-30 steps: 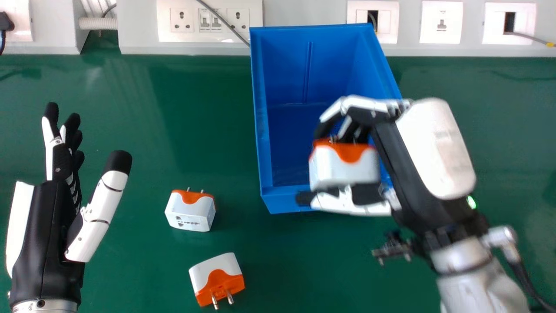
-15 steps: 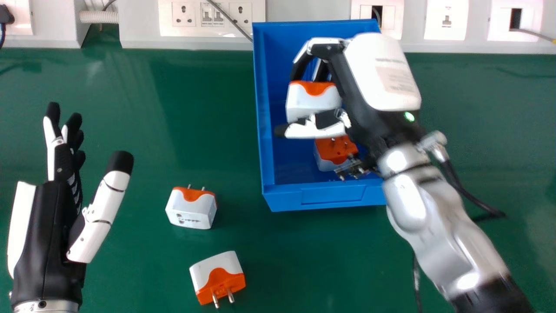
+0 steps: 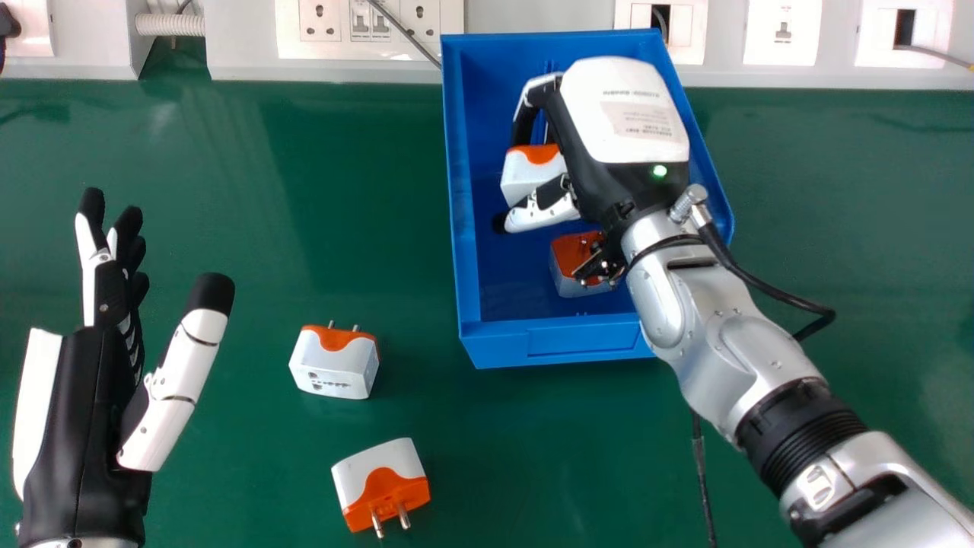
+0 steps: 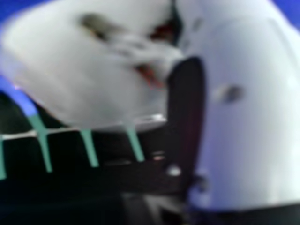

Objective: Pick all objects and put in blue box

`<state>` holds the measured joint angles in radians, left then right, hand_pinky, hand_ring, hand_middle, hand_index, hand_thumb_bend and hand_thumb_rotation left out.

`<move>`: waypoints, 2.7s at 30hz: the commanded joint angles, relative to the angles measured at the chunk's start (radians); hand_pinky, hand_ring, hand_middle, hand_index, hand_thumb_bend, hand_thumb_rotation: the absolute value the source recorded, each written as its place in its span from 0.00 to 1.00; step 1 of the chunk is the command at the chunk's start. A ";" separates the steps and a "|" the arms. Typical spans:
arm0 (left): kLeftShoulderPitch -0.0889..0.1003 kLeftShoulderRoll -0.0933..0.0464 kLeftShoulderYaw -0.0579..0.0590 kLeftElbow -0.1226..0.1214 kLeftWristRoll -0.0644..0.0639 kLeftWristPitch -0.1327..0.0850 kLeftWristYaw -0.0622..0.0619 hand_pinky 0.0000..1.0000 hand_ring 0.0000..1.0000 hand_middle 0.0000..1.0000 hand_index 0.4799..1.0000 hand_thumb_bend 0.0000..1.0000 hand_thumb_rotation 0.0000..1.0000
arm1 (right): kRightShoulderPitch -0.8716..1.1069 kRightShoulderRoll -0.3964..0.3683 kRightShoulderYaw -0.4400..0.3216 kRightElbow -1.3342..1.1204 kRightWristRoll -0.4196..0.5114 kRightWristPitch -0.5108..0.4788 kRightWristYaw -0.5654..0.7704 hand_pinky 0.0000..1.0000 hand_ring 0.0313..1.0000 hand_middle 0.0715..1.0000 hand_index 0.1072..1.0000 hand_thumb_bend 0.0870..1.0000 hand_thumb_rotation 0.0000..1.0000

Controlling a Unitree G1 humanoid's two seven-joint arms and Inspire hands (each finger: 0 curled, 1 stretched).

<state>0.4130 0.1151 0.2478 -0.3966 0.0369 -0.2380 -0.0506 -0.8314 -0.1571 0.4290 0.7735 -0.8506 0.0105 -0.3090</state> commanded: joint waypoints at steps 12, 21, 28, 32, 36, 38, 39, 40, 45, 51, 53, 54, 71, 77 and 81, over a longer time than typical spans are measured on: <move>-0.012 -0.003 -0.002 -0.020 0.003 -0.004 0.011 1.00 1.00 1.00 1.00 0.64 0.78 | 0.021 -0.038 0.033 -0.131 -0.008 0.054 0.026 0.87 1.00 1.00 0.98 0.77 0.33; -0.015 -0.003 -0.007 -0.029 0.011 0.006 0.016 1.00 1.00 1.00 1.00 0.63 0.78 | 0.044 -0.045 0.033 -0.192 -0.019 0.090 0.015 0.84 0.97 1.00 0.97 0.76 0.34; -0.015 -0.010 -0.013 -0.035 0.011 0.010 0.020 1.00 1.00 1.00 1.00 0.66 0.78 | 0.158 -0.068 -0.013 -0.385 0.016 0.094 0.025 0.84 0.96 0.99 0.94 0.66 0.18; -0.009 -0.015 -0.019 -0.048 0.009 0.018 0.021 1.00 1.00 1.00 1.00 0.66 0.77 | 0.308 -0.101 -0.047 -0.614 0.019 0.096 0.046 0.81 0.94 0.97 0.92 0.60 0.15; -0.002 -0.015 -0.020 -0.051 0.018 0.012 0.023 1.00 1.00 1.00 1.00 0.66 0.79 | 0.479 -0.125 -0.084 -0.821 0.029 0.070 0.049 0.79 0.93 0.97 0.91 0.58 0.15; 0.003 -0.016 -0.020 -0.051 0.016 0.007 0.024 1.00 1.00 1.00 1.00 0.65 0.80 | 0.586 -0.144 -0.103 -0.939 0.048 0.024 0.046 0.79 0.94 0.97 0.92 0.56 0.17; 0.007 -0.016 -0.020 -0.052 0.015 0.008 0.024 1.00 1.00 1.00 1.00 0.65 0.80 | 0.637 -0.153 -0.114 -0.989 0.062 -0.009 0.040 0.80 0.94 0.97 0.92 0.56 0.17; 0.010 -0.017 -0.019 -0.052 0.016 0.006 0.025 1.00 1.00 1.00 1.00 0.66 0.81 | 0.677 -0.160 -0.124 -1.027 0.075 -0.040 0.033 0.79 0.94 0.97 0.91 0.55 0.18; 0.024 -0.017 -0.016 -0.040 0.006 -0.003 0.023 1.00 1.00 1.00 1.00 0.62 0.82 | 0.851 -0.197 -0.163 -1.148 0.112 -0.207 -0.002 0.76 0.89 0.93 0.88 0.51 0.34; 0.035 -0.014 -0.015 -0.024 0.001 -0.029 0.019 1.00 1.00 1.00 1.00 0.57 0.83 | 0.952 -0.252 -0.179 -1.107 0.129 -0.483 -0.072 0.73 0.88 0.89 0.84 0.44 0.42; 0.036 -0.015 -0.016 -0.025 0.001 -0.027 0.020 1.00 1.00 1.00 1.00 0.56 0.84 | 0.964 -0.275 -0.181 -1.065 0.129 -0.570 -0.084 0.71 0.86 0.89 0.84 0.41 0.49; 0.037 -0.015 -0.015 -0.026 0.003 -0.028 0.021 1.00 1.00 1.00 1.00 0.57 0.84 | 0.970 -0.283 -0.182 -1.049 0.132 -0.603 -0.083 0.70 0.86 0.89 0.84 0.39 0.52; 0.034 -0.008 0.002 -0.005 -0.021 -0.044 0.001 1.00 1.00 1.00 1.00 0.63 0.82 | 0.938 -0.241 -0.086 -0.894 0.061 -0.789 0.009 0.64 0.81 0.84 0.78 0.39 0.41; 0.036 -0.008 0.006 -0.008 -0.028 -0.036 -0.004 1.00 1.00 1.00 1.00 0.63 0.81 | 0.861 -0.194 -0.042 -0.832 0.015 -0.796 0.011 0.68 0.84 0.87 0.80 0.36 0.43; 0.038 -0.011 0.008 -0.011 -0.036 -0.034 -0.006 1.00 1.00 1.00 1.00 0.64 0.81 | 0.799 -0.177 0.002 -0.790 0.004 -0.797 0.040 0.70 0.85 0.88 0.81 0.36 0.40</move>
<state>0.4492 0.0982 0.2475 -0.3945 0.0134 -0.2576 -0.0555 -0.0031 -0.3491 0.4165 -0.0160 -0.8415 -0.7724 -0.2766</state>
